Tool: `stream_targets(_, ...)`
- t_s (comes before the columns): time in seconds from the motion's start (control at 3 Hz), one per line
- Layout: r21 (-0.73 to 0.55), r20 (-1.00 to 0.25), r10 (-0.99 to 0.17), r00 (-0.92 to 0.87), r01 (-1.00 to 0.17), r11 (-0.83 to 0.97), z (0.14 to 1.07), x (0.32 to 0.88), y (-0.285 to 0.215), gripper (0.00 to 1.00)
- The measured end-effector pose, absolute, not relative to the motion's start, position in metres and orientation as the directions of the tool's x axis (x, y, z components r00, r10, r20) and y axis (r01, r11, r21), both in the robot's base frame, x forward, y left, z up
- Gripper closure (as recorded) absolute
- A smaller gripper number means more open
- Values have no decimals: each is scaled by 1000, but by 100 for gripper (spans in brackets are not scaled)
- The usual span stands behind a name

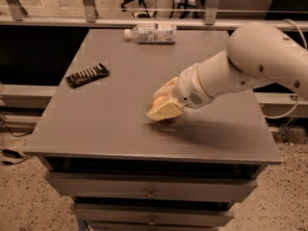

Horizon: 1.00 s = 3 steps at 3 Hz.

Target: Move orange near blue plastic bottle

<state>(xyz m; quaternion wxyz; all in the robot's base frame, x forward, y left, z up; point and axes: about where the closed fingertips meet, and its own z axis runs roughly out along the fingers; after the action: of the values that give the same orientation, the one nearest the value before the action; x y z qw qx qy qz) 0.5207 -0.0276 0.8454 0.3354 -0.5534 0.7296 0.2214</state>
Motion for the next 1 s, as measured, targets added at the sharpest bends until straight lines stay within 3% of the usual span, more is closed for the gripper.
stream_targets(0.33,-74,-738,-658,-149,-952,298,860,530,-41,92)
stream_targets(0.67,-147,-762,-638,-110,-930,336,904,557,-67,100)
stream_targets(1.0,-147,-762,-638,-110,-930,336,904,557,-67,100)
